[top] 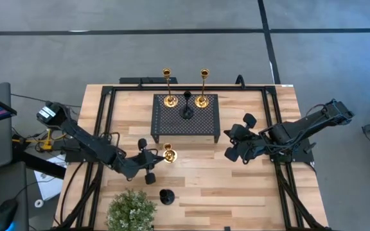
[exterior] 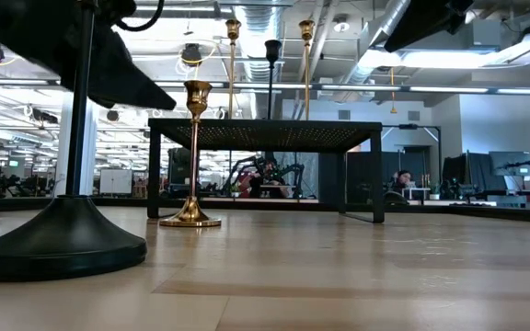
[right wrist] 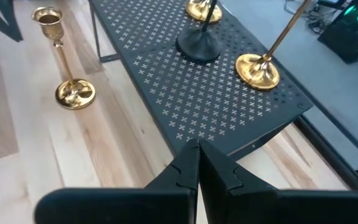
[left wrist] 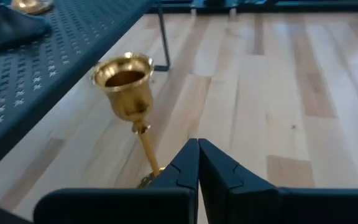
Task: Pick & Place candle stick holders
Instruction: Put the small gold candle holder on the shelf
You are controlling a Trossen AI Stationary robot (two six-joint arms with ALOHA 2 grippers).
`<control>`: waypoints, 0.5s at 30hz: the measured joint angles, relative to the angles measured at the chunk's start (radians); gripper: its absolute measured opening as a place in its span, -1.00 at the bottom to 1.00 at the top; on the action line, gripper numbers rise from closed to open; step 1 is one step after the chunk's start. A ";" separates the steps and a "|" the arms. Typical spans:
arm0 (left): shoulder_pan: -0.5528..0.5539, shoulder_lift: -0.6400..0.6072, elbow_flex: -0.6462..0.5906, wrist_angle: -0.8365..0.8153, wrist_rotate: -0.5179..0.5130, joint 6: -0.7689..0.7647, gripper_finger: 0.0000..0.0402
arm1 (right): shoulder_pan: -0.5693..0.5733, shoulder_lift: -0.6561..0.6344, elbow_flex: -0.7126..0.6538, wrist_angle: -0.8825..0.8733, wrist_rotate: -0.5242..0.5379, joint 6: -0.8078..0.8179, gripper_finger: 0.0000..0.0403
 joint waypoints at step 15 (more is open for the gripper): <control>-0.070 0.136 0.036 0.032 -0.192 -0.201 -0.98 | 0.000 0.000 0.000 -0.003 -0.019 -0.001 -1.00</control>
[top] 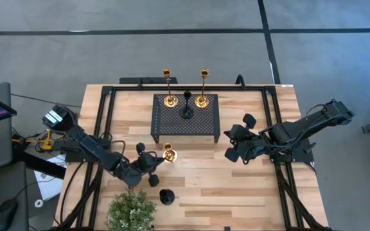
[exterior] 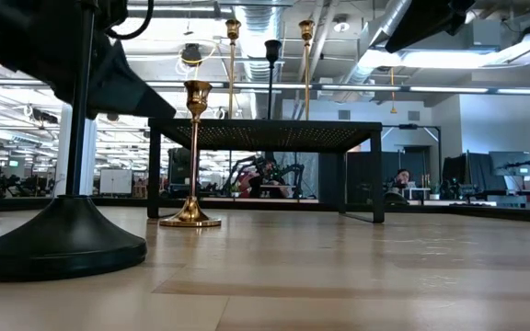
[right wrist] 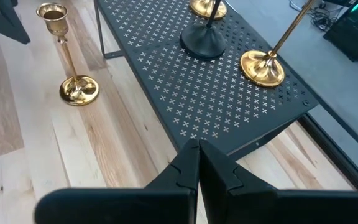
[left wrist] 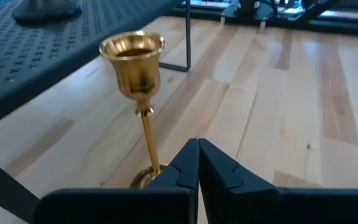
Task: Pick & Place candle stick holders
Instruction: Put the small gold candle holder on the shelf
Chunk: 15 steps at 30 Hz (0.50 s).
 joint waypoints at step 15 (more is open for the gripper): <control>0.087 0.096 0.000 0.024 0.063 -0.059 -0.72 | 0.000 0.000 0.000 0.000 0.000 0.000 -1.00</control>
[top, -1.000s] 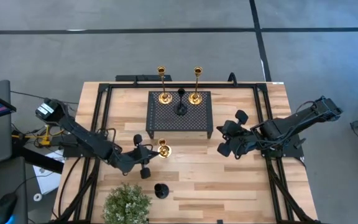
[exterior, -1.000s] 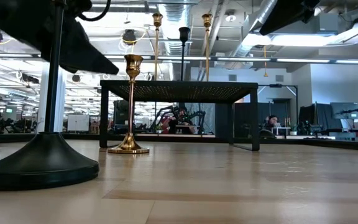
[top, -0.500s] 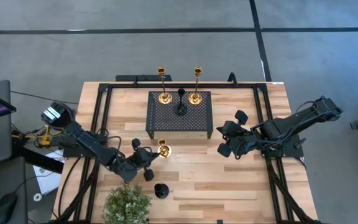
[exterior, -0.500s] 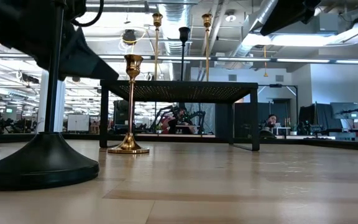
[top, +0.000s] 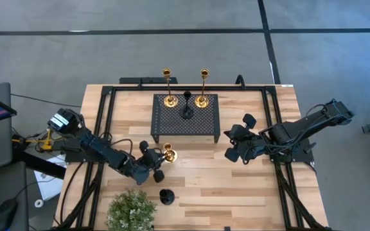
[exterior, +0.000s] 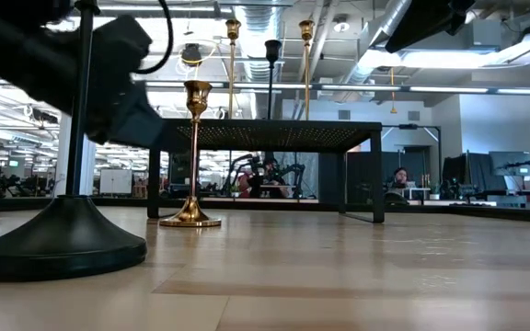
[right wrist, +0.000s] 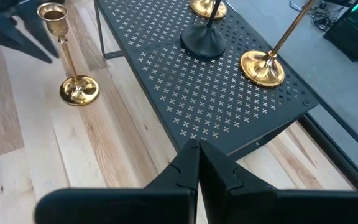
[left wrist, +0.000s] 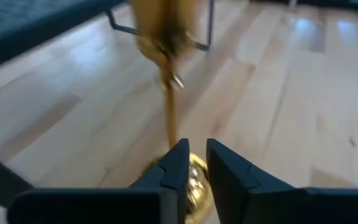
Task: Pick & Place candle stick holders
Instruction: Put the small gold candle holder on the shelf
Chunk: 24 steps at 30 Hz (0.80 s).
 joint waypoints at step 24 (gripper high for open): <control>0.124 -0.006 0.000 0.020 0.048 0.006 -0.24 | 0.000 0.000 0.000 0.000 -0.002 -0.001 -1.00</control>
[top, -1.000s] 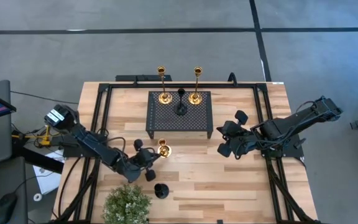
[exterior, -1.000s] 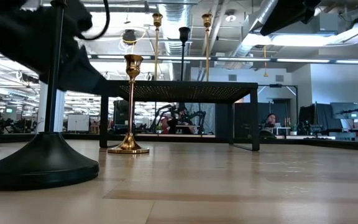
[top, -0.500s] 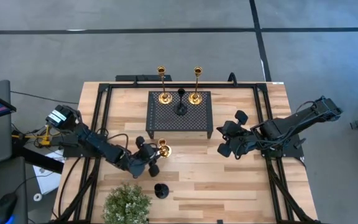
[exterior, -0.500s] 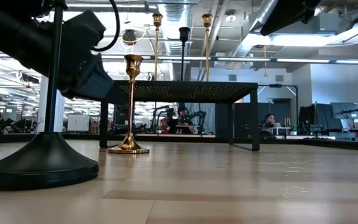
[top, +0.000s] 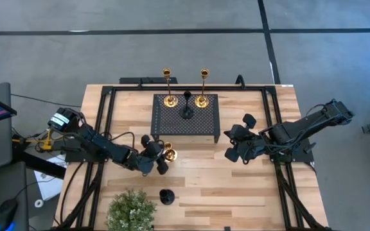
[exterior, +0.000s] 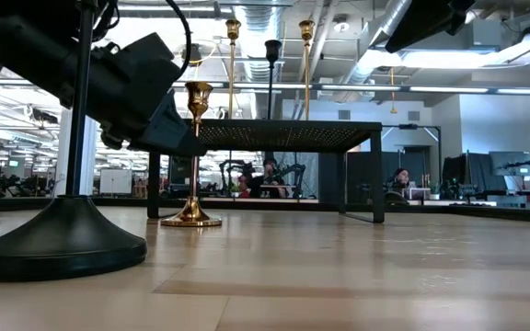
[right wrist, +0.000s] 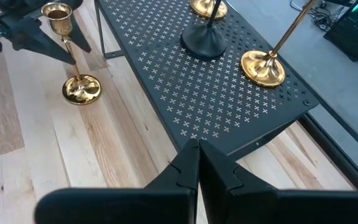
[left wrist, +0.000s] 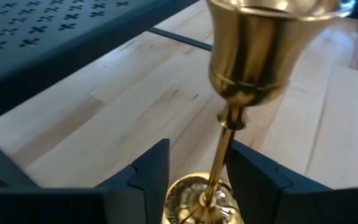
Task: Pick & Place candle stick holders
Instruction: Put the small gold candle holder on the shelf
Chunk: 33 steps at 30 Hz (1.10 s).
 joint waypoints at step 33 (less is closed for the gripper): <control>-0.076 -0.049 0.002 0.025 0.088 0.090 -0.93 | 0.000 0.000 0.000 -0.013 -0.024 0.000 -1.00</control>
